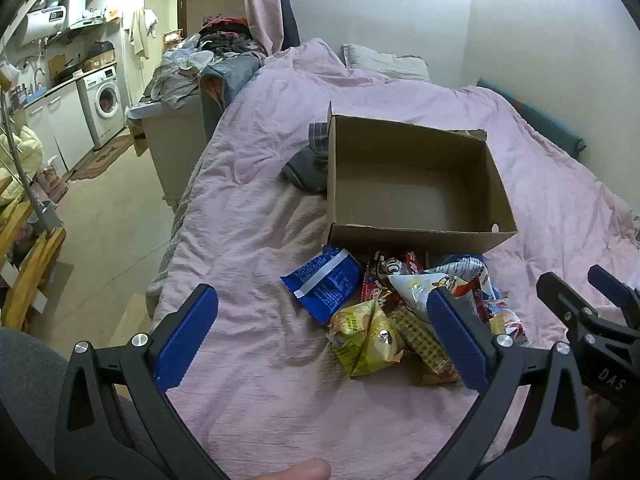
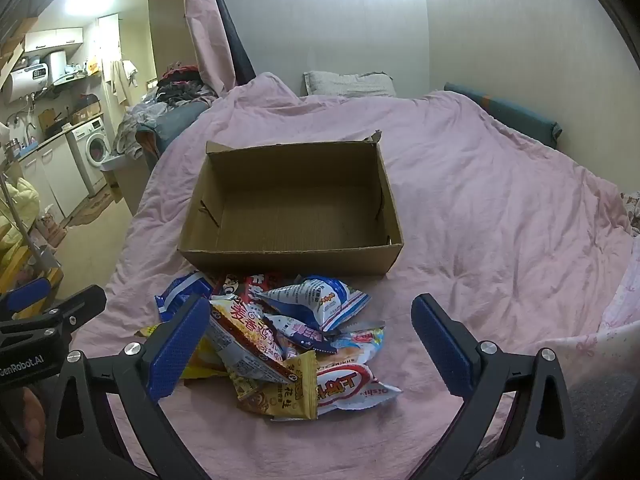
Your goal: Organize snacks
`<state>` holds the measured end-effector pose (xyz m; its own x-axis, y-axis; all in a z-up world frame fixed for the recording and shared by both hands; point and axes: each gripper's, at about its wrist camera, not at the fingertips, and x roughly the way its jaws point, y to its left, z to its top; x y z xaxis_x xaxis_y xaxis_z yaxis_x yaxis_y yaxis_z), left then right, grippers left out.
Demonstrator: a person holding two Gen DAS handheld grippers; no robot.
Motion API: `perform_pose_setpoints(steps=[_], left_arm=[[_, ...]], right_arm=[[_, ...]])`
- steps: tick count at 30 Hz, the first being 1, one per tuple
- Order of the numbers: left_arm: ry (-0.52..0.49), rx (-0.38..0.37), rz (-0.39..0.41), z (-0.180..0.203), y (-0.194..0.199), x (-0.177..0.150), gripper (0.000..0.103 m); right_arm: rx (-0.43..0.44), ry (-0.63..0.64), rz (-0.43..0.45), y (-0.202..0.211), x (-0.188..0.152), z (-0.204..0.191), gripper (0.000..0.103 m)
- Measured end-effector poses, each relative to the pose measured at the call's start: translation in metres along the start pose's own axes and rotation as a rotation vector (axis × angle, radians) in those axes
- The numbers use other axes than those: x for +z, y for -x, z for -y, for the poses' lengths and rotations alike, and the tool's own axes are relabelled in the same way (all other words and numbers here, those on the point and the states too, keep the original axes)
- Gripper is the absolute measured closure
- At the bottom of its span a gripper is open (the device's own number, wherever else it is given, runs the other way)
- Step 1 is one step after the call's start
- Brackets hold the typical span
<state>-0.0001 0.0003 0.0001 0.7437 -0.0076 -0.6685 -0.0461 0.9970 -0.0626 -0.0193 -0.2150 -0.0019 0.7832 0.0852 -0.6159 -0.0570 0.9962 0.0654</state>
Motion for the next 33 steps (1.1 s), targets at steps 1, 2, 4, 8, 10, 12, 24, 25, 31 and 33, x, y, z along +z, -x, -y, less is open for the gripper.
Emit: perform_pose_setpoints(steps=[1,2,4,8,10,12,24,25,31,33], left_arm=[[-0.002,0.001,-0.003,0.0001,-0.0001,0.0000,0.000],[-0.001,-0.002,-0.003,0.0001,-0.0002,0.0001,0.000],[-0.001,-0.006,-0.005,-0.0001,-0.0006,0.0003,0.000],[-0.003,0.003,0.000,0.0000,-0.0002,0.0005,0.000],[-0.002,0.002,-0.002,0.0000,-0.0007,0.0001,0.000],[-0.002,0.001,-0.005,-0.0004,-0.0016,0.0001,0.000],[-0.003,0.004,0.000,0.0003,-0.0004,-0.0001,0.000],[-0.003,0.004,-0.001,0.0004,-0.0004,-0.0001,0.000],[-0.004,0.006,-0.001,0.0005,-0.0005,0.0000,0.000],[-0.005,0.005,-0.002,0.0006,-0.0008,0.0000,0.000]], right_arm=[[0.004,-0.005,0.009,0.0006,-0.0001,0.0004,0.000],[0.005,-0.005,0.008,0.0005,-0.0002,0.0006,0.000],[0.002,-0.003,0.011,0.0006,-0.0002,0.0004,0.000],[0.002,-0.003,0.010,0.0008,-0.0002,0.0005,0.000],[0.002,-0.003,0.009,0.0005,-0.0002,0.0006,0.000],[0.002,-0.003,0.009,0.0005,-0.0001,0.0006,0.000],[0.001,-0.004,0.009,0.0003,0.0002,0.0011,0.000],[0.001,-0.003,0.009,0.0002,0.0003,0.0012,0.000],[0.001,-0.002,0.008,-0.0003,0.0003,0.0013,0.000],[0.001,-0.003,0.008,-0.0004,0.0002,0.0013,0.000]])
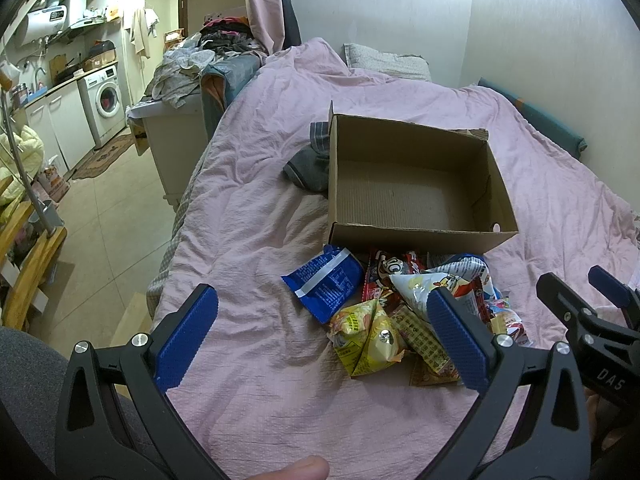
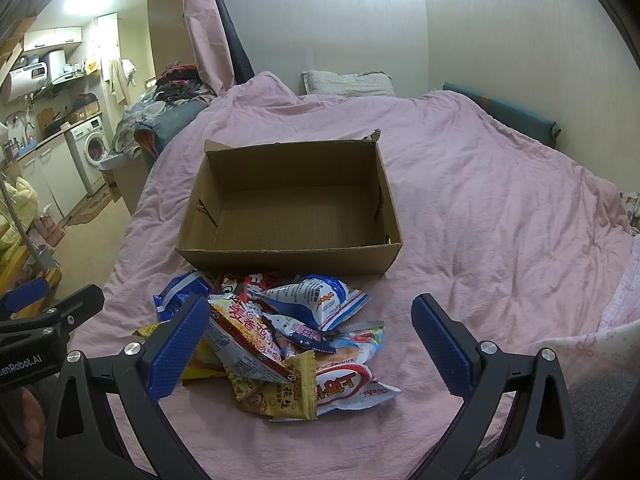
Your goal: Organize snacks
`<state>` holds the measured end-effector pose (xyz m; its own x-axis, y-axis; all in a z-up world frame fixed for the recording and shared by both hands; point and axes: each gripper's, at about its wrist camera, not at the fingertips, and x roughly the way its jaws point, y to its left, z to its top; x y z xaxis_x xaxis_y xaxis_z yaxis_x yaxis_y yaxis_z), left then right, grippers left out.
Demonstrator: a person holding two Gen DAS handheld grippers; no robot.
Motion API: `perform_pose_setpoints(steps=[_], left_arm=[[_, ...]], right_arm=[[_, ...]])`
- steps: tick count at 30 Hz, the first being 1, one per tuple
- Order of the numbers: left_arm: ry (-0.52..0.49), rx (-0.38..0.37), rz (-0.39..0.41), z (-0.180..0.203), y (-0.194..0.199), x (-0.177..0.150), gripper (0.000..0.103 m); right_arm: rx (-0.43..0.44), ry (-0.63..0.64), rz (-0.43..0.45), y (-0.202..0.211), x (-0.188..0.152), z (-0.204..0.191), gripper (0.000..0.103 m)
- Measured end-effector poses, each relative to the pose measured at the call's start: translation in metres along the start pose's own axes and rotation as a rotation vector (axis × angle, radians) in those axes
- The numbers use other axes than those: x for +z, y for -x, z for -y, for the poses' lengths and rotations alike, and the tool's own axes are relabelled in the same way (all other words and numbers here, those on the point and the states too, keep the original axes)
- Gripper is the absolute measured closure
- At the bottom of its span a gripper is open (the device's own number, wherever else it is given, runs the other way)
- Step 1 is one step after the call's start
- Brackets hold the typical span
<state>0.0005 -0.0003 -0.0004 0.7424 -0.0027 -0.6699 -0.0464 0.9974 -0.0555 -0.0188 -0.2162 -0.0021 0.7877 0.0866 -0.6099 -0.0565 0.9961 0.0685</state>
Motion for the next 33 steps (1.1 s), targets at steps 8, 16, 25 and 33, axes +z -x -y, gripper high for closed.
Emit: perform_pose_setpoints(steps=[8,16,25,33], left_arm=[[0.001,0.000,0.000,-0.0002,0.0001,0.0001,0.000],[0.001,0.000,-0.002,-0.0001,0.0000,0.0002,0.000],[0.001,0.000,-0.003,-0.0022,0.0021,0.0013,0.000],[0.002,0.000,-0.004,-0.0021,0.0020,0.0014,0.000]], right_arm=[[0.000,-0.001,-0.001,-0.0002,-0.0003,0.0001,0.000],[0.003,-0.001,0.001,0.0000,-0.0008,0.0002,0.000],[0.004,-0.002,-0.001,-0.0003,-0.0010,0.0000,0.000],[0.004,-0.003,-0.001,-0.0004,-0.0005,0.0014,0.000]])
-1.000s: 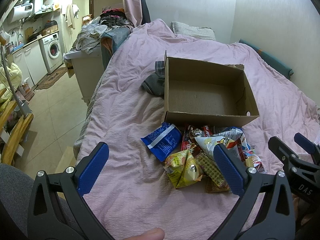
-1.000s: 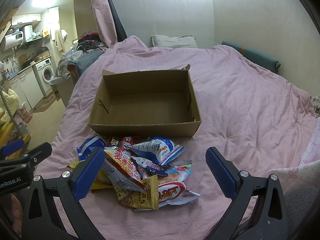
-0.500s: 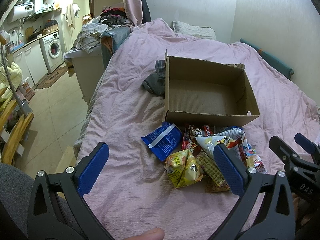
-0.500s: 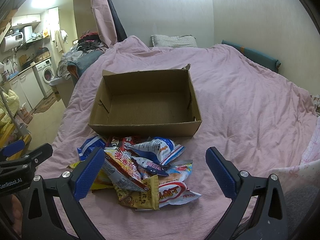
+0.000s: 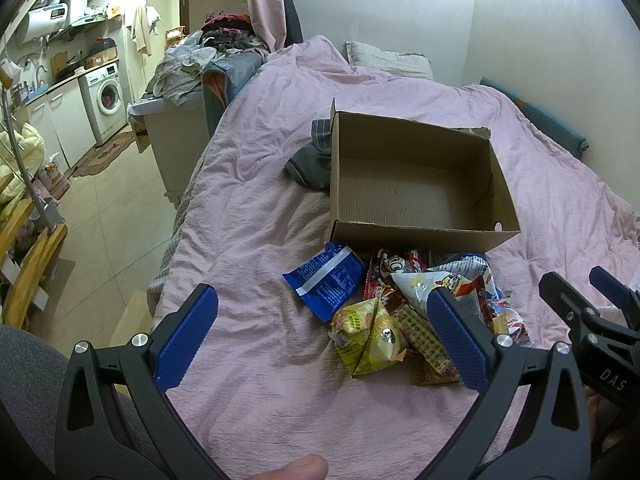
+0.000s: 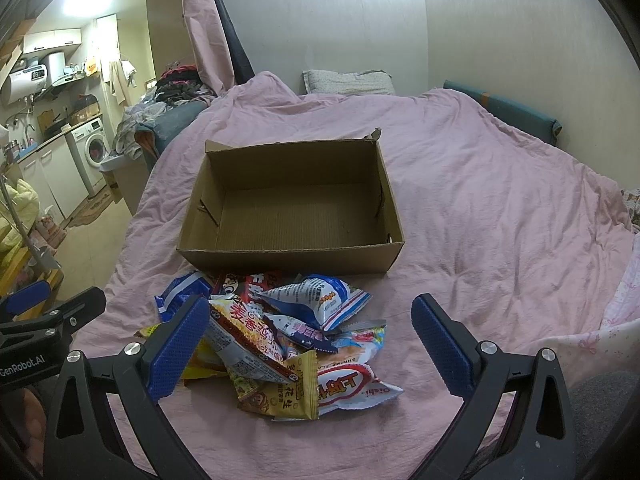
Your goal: Organize snacks
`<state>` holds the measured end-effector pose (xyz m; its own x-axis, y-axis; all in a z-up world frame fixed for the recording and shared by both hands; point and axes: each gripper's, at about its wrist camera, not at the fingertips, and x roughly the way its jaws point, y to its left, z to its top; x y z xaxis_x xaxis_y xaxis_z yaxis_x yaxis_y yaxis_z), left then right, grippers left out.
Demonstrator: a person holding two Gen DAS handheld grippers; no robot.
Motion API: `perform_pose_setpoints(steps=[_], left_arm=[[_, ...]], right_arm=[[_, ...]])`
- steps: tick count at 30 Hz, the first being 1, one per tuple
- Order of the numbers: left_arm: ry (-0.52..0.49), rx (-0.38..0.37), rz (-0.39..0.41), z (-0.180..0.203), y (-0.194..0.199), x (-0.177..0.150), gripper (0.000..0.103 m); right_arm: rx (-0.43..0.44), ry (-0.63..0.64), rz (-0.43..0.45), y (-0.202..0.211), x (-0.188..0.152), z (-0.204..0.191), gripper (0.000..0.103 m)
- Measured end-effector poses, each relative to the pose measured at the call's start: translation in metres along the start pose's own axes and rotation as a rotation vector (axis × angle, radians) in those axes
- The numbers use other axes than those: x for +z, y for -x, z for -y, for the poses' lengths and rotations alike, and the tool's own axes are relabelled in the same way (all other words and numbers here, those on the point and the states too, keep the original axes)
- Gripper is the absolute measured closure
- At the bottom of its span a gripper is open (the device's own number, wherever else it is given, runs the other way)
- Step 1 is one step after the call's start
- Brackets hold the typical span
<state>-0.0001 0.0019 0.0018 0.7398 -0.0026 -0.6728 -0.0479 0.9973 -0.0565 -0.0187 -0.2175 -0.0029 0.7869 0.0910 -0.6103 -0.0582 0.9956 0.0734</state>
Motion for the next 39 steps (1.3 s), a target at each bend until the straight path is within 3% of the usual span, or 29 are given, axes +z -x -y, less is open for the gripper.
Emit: perform_pose_setpoints(steps=[26,32,35,39], left_arm=[[-0.001,0.008,-0.009,-0.004,-0.003,-0.004,0.000],[0.044,0.048,-0.043,-0.019,-0.014,-0.011,0.000],[0.065,0.062,-0.066,-0.024,-0.016,-0.008,0.000],[0.089,0.069,-0.087,-0.029,-0.018,-0.006,0.000]], right_arm=[[0.014,-0.022,-0.023,-0.004,-0.001,0.007,0.000],[0.076,-0.106,-0.164,-0.020,0.008,0.033,0.000],[0.137,-0.044,-0.317,-0.044,0.004,0.027,0.001],[0.234,0.060,-0.386,-0.056,-0.002,-0.003,0.001]])
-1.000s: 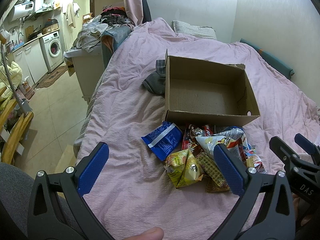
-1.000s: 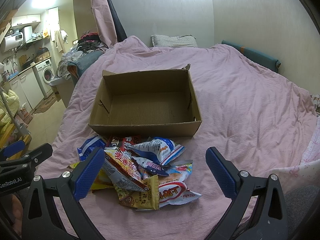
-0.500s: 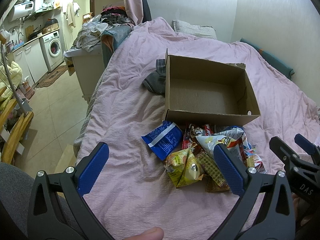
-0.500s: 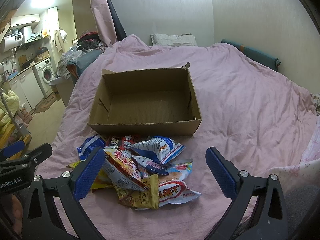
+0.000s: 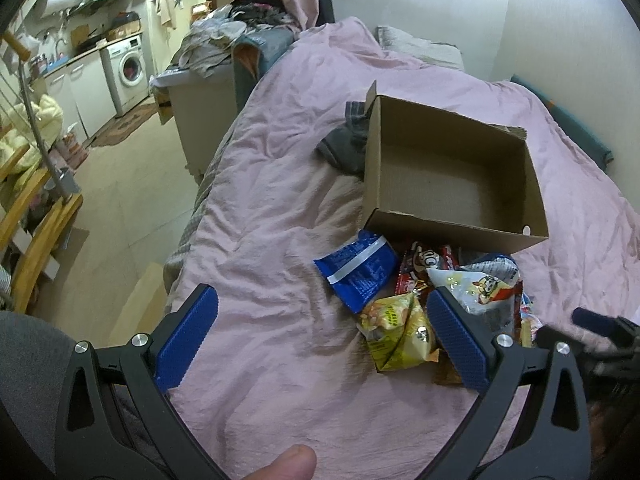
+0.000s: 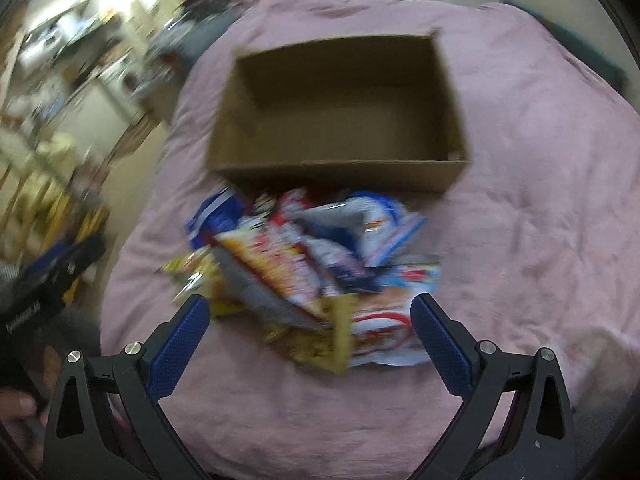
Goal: Organize snacks
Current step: 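Grasp the yellow chip bag with the left tool while the right tool grasps the white-red chip bag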
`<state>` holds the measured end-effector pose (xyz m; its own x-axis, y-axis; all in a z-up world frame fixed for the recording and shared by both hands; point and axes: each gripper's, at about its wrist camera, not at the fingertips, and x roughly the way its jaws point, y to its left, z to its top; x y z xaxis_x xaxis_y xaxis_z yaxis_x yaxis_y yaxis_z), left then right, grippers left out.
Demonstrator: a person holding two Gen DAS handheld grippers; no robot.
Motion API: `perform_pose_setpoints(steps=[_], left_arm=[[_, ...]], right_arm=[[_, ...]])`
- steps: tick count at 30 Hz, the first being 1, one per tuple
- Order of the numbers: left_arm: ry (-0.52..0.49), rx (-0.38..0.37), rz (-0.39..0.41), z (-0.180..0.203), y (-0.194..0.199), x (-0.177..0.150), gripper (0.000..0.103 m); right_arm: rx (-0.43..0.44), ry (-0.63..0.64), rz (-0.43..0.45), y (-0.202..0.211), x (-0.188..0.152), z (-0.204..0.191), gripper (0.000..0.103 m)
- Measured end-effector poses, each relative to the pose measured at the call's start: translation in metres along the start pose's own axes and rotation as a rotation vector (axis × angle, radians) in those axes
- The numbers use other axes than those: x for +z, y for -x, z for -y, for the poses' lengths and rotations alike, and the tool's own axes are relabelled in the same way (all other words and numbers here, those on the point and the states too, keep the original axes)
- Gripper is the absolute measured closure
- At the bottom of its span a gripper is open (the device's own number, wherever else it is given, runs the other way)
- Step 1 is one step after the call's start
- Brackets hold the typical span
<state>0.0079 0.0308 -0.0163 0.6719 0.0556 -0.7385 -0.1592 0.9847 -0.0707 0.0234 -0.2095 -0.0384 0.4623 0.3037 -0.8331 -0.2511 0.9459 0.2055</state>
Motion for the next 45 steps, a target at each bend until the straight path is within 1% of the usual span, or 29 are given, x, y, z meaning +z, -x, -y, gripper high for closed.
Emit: perform_pose_setpoints(steps=[3,7,8,9,10,11,12,13,14,16,19,21,24,26,29,33,39,43,44,45], left_arm=[[0.011,-0.001,-0.013,-0.002,-0.001,0.001,0.000],[0.015,0.001,-0.026,-0.006,-0.001,0.002,0.000],[0.018,0.004,-0.029,-0.006,-0.002,0.003,0.000],[0.022,0.006,-0.032,-0.007,-0.002,0.003,0.000],[0.026,0.009,-0.037,-0.008,-0.004,0.003,0.000],[0.031,0.011,-0.045,-0.010,-0.005,0.003,0.000],[0.036,0.012,-0.053,-0.011,-0.006,0.003,0.000],[0.041,0.011,-0.060,-0.012,-0.008,0.002,0.000],[0.043,0.012,-0.064,-0.012,-0.009,0.001,0.000],[0.042,0.014,-0.074,-0.011,-0.012,0.001,0.000],[0.026,0.010,-0.094,-0.008,-0.015,-0.002,0.000],[0.006,0.003,-0.113,-0.003,-0.018,-0.004,0.000],[-0.023,-0.018,-0.152,0.004,-0.024,-0.009,0.000],[-0.048,-0.037,-0.193,0.010,-0.031,-0.014,0.000],[-0.070,-0.072,-0.252,0.019,-0.041,-0.021,0.000],[-0.109,-0.103,-0.311,0.037,-0.057,-0.024,0.000],[-0.096,-0.122,-0.378,0.054,-0.087,-0.025,0.000],[-0.121,-0.097,-0.381,0.062,-0.101,-0.026,0.000],[-0.115,-0.102,-0.375,0.062,-0.104,-0.026,0.001],[-0.106,-0.112,-0.372,0.061,-0.105,-0.026,0.005]], right_arm=[[-0.044,0.132,-0.020,-0.015,0.006,-0.028,0.002],[-0.065,0.194,-0.071,-0.042,0.018,-0.046,0.018],[-0.067,0.209,-0.082,-0.049,0.020,-0.049,0.020],[-0.080,0.222,-0.097,-0.056,0.022,-0.050,0.026],[-0.091,0.228,-0.112,-0.061,0.025,-0.046,0.032],[-0.096,0.233,-0.126,-0.067,0.026,-0.045,0.035],[-0.089,0.227,-0.138,-0.072,0.027,-0.044,0.040],[-0.081,0.221,-0.142,-0.073,0.027,-0.041,0.050],[-0.069,0.218,-0.143,-0.074,0.027,-0.040,0.054],[-0.071,0.218,-0.135,-0.073,0.026,-0.038,0.062],[-0.026,0.185,-0.106,-0.063,0.026,-0.031,0.069],[0.008,0.160,-0.072,-0.051,0.027,-0.027,0.070],[0.063,0.101,0.005,-0.025,0.029,-0.015,0.071],[0.069,0.069,0.049,-0.011,0.029,-0.007,0.071],[0.085,0.028,0.086,0.003,0.029,0.007,0.071],[0.091,-0.015,0.098,0.009,0.027,0.020,0.071],[0.095,-0.040,0.101,0.010,0.026,0.028,0.071],[0.098,-0.057,0.107,0.011,0.026,0.030,0.071],[0.096,-0.058,0.106,0.011,0.025,0.030,0.071],[0.096,-0.058,0.106,0.011,0.025,0.030,0.071]])
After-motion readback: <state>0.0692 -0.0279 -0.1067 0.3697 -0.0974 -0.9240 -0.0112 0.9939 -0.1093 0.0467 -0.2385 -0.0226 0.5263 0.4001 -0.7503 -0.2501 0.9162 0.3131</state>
